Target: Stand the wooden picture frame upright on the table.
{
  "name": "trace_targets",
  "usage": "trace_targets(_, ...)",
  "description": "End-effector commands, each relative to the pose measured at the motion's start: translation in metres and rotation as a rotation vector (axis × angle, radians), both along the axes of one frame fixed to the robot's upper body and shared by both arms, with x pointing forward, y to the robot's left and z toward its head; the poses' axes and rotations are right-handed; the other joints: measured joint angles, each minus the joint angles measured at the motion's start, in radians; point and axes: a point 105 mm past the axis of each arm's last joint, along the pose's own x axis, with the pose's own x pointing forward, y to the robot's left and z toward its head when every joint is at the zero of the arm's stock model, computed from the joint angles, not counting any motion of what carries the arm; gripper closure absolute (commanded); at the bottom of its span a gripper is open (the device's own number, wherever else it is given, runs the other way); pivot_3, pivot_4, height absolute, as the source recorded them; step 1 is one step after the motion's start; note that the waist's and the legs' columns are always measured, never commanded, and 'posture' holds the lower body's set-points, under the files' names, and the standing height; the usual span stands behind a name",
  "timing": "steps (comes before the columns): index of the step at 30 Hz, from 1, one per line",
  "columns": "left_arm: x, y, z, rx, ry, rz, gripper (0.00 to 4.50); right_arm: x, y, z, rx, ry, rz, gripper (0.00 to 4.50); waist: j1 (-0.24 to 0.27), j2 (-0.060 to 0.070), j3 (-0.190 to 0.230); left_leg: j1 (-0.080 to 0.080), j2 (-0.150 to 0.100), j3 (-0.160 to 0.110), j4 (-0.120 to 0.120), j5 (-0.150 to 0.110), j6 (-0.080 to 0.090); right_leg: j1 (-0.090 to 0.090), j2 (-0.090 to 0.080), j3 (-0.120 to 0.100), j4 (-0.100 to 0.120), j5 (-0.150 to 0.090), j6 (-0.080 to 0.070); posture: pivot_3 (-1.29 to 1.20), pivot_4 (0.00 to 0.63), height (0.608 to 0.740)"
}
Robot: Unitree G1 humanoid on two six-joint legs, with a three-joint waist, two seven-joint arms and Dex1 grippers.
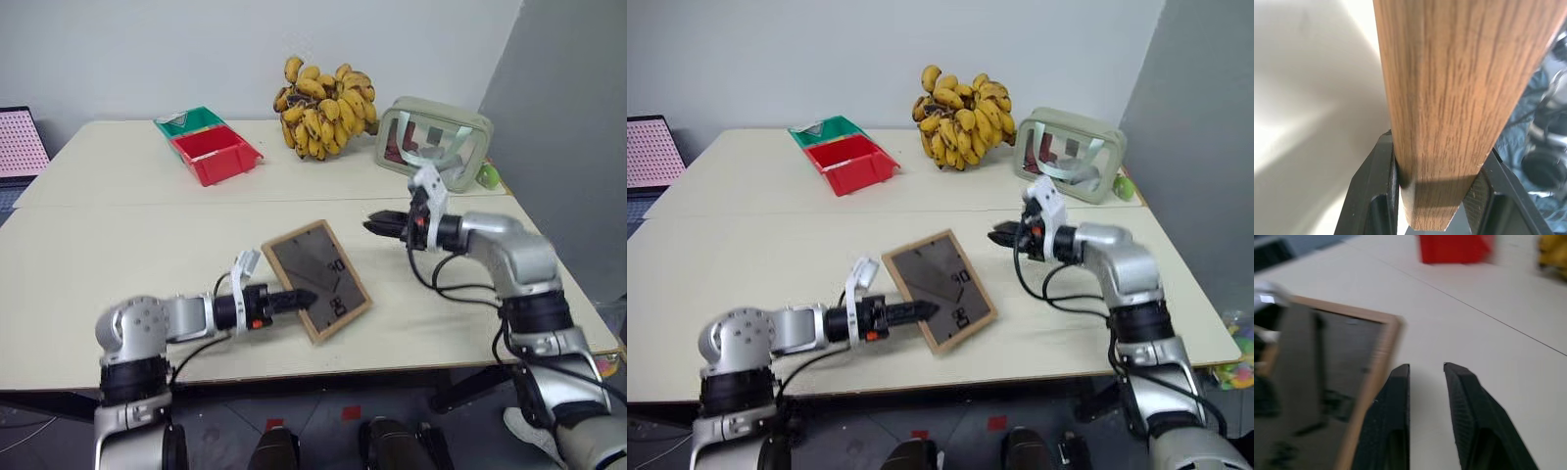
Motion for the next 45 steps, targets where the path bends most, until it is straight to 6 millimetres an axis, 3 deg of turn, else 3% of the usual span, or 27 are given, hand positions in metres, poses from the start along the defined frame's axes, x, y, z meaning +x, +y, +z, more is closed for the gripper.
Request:
trace_targets(1,0.012,-0.002,0.043,-0.043,-0.187,-0.049,3.14,-0.019,0.015,0.025,0.032,0.002,0.212,2.43,0.002,0.0,0.0,-0.001,0.0,0.0,-0.001,-0.001,0.002,0.0,0.0,0.0,-0.001,0.0,0.0,0.0,0.15,0.74)
trace_targets(5,0.018,-0.003,0.055,-0.042,-0.241,-0.075,3.14,-0.011,0.033,0.023,-0.011,-0.05,0.219,1.5,0.001,0.0,0.0,-0.004,0.0,0.001,-0.001,-0.003,0.004,-0.004,0.0,0.001,-0.001,-0.001,0.006,0.0,0.15,0.74)
trace_targets(10,0.021,-0.005,0.05,0.003,-0.265,-0.094,3.14,-0.007,0.06,0.017,-0.111,-0.217,0.216,0.29,0.001,0.0,0.0,-0.012,0.0,0.003,-0.001,-0.004,0.004,-0.013,0.0,0.002,0.001,-0.002,0.007,0.0,0.15,0.74)
trace_targets(15,0.028,-0.005,0.052,0.005,-0.284,-0.084,3.14,-0.02,0.075,0.014,-0.113,-0.275,0.25,0.29,0.006,0.0,0.0,-0.015,-0.001,0.003,0.0,-0.004,0.004,-0.018,-0.001,0.003,0.005,-0.002,0.008,0.0,0.15,0.74)
trace_targets(18,0.03,-0.002,0.053,0.0,-0.285,-0.076,3.14,-0.043,0.067,0.016,-0.064,-0.198,0.369,0.29,0.012,0.0,0.0,-0.014,-0.001,0.002,0.002,-0.004,0.004,-0.018,-0.001,0.003,0.009,-0.002,0.007,0.0,0.15,0.74)
trace_targets(22,0.026,-0.001,0.048,0.001,-0.269,-0.089,3.14,-0.057,0.04,0.023,-0.021,-0.093,0.429,0.29,0.01,0.0,0.001,-0.014,-0.002,0.003,0.005,-0.004,0.004,-0.017,-0.002,0.003,0.012,-0.002,0.007,0.0,0.15,0.74)
trace_targets(28,0.018,-0.003,0.044,-0.04,-0.22,-0.105,3.14,-0.045,-0.003,0.017,-0.104,-0.099,0.312,0.29,0.005,0.0,0.001,-0.01,-0.001,0.003,0.006,-0.004,0.004,-0.016,0.0,0.003,0.015,-0.002,0.007,0.0,0.15,0.74)
trace_targets(30,0.009,-0.003,0.042,-0.087,-0.165,-0.127,3.14,-0.03,-0.03,0.015,-0.178,-0.256,0.201,0.29,0.006,0.0,0.001,-0.01,0.0,0.003,0.005,-0.004,0.004,-0.016,0.0,0.003,0.014,-0.002,0.007,0.0,0.15,0.74)
trace_targets(32,0.001,-0.002,0.042,-0.147,-0.076,-0.149,3.14,-0.016,-0.053,0.013,-0.32,-0.594,0.101,0.29,0.006,0.0,0.001,-0.011,-0.001,0.004,0.005,-0.004,0.004,-0.016,0.0,0.004,0.013,-0.002,0.007,0.0,0.15,0.74)
trace_targets(36,-0.012,-0.003,0.038,-0.199,0.074,-0.224,3.14,-0.007,-0.081,-0.002,-0.615,-1.184,0.086,0.29,0.005,-0.002,0.002,-0.011,-0.001,0.005,0.005,-0.004,0.004,-0.017,-0.001,0.005,0.013,-0.002,0.008,0.0,0.15,0.74)
trace_targets(40,-0.02,-0.005,0.037,-0.24,0.166,-0.285,3.14,-0.02,-0.07,0.0,-0.58,-1.562,0.19,0.29,-0.009,-0.002,0.004,-0.009,-0.001,0.006,0.005,-0.004,0.004,-0.016,0.0,0.007,0.014,-0.002,0.008,0.0,0.15,0.74)
trace_targets(45,-0.021,-0.012,0.041,-0.268,0.205,-0.304,3.14,-0.024,-0.041,-0.006,-0.504,-1.7,0.27,0.29,-0.019,-0.003,0.004,-0.007,-0.001,0.005,0.005,-0.001,0.0,-0.016,0.0,0.008,0.017,-0.002,0.007,0.0,0.15,0.74)
